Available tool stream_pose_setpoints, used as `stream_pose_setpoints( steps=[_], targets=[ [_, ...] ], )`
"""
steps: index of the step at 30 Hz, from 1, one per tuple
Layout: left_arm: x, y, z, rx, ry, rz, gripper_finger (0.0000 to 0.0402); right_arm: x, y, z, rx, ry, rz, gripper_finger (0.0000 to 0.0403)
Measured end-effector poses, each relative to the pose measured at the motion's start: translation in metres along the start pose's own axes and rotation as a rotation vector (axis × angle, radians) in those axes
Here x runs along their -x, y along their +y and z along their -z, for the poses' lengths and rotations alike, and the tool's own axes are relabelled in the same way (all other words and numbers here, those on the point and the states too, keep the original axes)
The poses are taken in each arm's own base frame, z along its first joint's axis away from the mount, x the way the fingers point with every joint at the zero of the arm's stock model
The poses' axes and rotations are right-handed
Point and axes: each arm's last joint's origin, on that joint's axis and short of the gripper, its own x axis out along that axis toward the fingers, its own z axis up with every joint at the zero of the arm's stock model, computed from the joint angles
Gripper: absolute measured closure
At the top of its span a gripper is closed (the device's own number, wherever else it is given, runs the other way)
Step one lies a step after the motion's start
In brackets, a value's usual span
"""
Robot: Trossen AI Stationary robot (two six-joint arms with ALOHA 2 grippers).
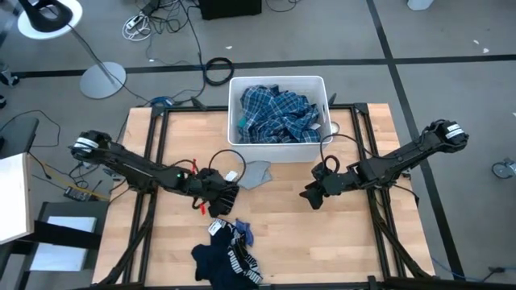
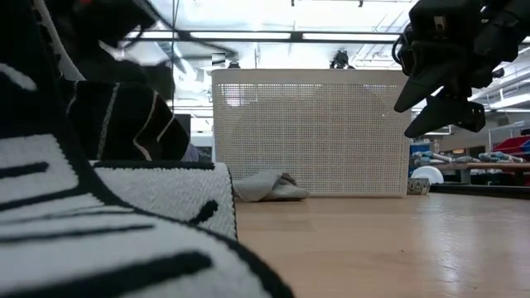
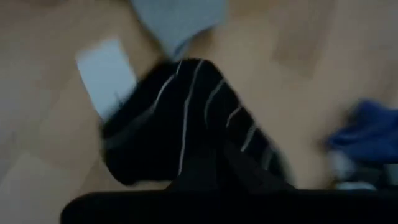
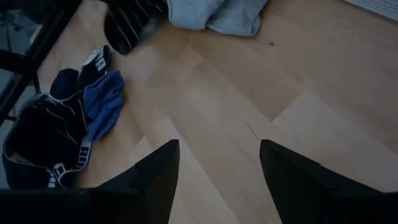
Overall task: Sort clothes
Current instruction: Put the top black sock into the laundry bin
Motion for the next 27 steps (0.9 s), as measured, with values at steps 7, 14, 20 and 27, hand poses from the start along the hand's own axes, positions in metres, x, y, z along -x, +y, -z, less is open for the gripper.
stream_pose_setpoints(
  steps=[7, 14, 20, 27],
  targets=[
    [0.053, -0.030, -0.047, -0.088, 0.003, -0.048, 0.0401, 0.000, 0.001, 0.001, 0.029, -0.001, -0.009, 0.0178],
    [0.111, -0.043, -0.115, -0.085, -0.190, -0.076, 0.0401, 0.001, 0.004, 0.004, 0.075, 0.010, -0.026, 0.0178],
    [0.154, -0.023, -0.176, -0.028, -0.414, -0.164, 0.0401, 0.002, 0.005, 0.003, 0.075, -0.005, -0.033, 0.0178],
    [0.166, 0.032, -0.222, -0.037, -0.549, -0.191, 0.0390, 0.002, 0.007, 0.001, 0.089, -0.036, -0.043, 0.0178]
  ],
)
